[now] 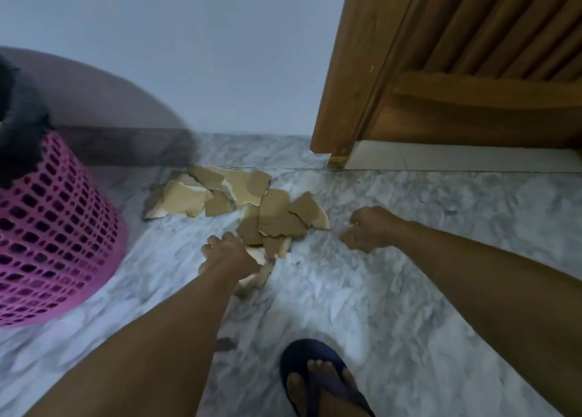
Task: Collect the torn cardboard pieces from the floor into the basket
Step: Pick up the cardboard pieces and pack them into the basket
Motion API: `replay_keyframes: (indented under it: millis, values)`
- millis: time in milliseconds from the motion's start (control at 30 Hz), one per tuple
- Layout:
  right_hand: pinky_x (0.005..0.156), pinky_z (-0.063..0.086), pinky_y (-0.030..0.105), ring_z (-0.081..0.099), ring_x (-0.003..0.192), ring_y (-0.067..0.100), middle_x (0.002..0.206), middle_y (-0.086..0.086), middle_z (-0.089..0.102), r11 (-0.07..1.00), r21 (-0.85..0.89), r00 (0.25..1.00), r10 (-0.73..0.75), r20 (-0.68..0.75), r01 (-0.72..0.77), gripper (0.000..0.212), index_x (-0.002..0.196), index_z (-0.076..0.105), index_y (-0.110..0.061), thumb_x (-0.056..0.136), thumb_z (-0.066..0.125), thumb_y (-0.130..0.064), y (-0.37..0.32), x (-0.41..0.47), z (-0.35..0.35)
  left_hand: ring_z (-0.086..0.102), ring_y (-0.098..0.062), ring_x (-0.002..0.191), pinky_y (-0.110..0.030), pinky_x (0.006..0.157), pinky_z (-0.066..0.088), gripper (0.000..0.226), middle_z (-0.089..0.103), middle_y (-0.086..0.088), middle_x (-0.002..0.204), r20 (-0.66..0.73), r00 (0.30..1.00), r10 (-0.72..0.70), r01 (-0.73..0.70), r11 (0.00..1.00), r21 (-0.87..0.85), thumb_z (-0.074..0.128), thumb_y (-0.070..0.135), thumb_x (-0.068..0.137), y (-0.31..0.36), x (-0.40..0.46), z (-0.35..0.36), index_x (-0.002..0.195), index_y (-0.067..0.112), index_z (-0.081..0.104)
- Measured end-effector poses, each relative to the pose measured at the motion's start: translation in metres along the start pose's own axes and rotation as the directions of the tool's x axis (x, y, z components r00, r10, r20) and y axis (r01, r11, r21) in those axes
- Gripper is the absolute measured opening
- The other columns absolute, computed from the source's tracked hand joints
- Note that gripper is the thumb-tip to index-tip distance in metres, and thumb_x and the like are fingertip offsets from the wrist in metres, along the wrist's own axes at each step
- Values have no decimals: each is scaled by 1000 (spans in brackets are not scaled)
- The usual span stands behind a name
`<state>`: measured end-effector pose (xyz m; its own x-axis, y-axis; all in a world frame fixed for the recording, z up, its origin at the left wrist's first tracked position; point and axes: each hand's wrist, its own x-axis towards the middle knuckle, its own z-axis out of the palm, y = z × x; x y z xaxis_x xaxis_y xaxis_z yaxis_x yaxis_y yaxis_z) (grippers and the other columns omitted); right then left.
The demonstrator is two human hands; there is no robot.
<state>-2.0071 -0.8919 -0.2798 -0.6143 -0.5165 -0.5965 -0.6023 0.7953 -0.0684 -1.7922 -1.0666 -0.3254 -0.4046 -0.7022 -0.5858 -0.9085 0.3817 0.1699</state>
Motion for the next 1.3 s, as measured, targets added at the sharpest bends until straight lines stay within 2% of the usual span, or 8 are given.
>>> replay_keyframes:
  millis: [67,200,500,633,867,1000,1133,1300]
  values:
    - [71,54,29,66,100,28,117,15,64,1000,8,1000,5,1,-5,28,114,64,-13,90,63,-29,0,22,18,30,-32,129,-43,100,40,106,29,-14,137,-2,1000,-2,2,1000,16,77,61,64,-5,8,13,141,9,25]
    - [79,50,36,56,97,37,116,20,54,993,-96,984,-84,-156,70,22,111,57,-9,97,52,-25,11,47,55,33,-28,123,-40,91,46,103,30,-11,130,-132,989,69,-47,986,161,80,63,57,-10,10,28,132,12,32]
    - [90,41,43,41,117,35,122,12,46,964,-265,984,-52,-169,5,27,109,56,-20,90,62,-39,17,55,42,55,-32,114,-36,86,48,91,46,-15,124,-76,994,76,-87,982,-167,90,13,60,-16,24,14,129,6,30]
    - [68,42,30,56,85,28,84,4,55,998,1,989,-63,-131,64,27,69,45,-22,82,68,-13,15,55,35,60,-32,108,-34,76,48,81,59,-15,112,-81,997,13,-28,982,-189,87,11,63,-25,29,8,124,7,34]
    - [65,37,27,47,77,21,74,2,47,823,548,962,8,-272,148,30,67,47,-12,88,67,-3,-39,75,17,67,-22,93,-27,62,51,45,67,-6,98,-20,999,-36,31,975,-221,87,16,63,-29,29,1,101,9,63]
    - [71,44,33,55,81,25,77,6,49,862,507,967,105,-233,28,31,68,50,-12,89,69,-25,-65,89,19,64,-21,80,-28,63,52,42,67,-7,89,11,999,-33,35,945,-324,88,17,62,-35,28,-5,96,6,67]
    - [89,51,36,57,113,34,118,16,60,904,426,980,113,-164,-33,44,115,60,-2,84,73,-32,-73,92,27,66,-29,95,-39,80,57,47,67,-13,103,33,998,-47,57,860,-507,87,11,66,-46,30,-16,106,2,65]
    - [84,53,40,57,97,30,95,13,51,788,616,962,188,-200,-26,38,104,52,-6,79,79,-17,-76,87,18,64,-33,97,-43,82,57,44,63,-15,106,57,997,-53,78,695,-715,83,2,71,-53,35,-31,109,3,60]
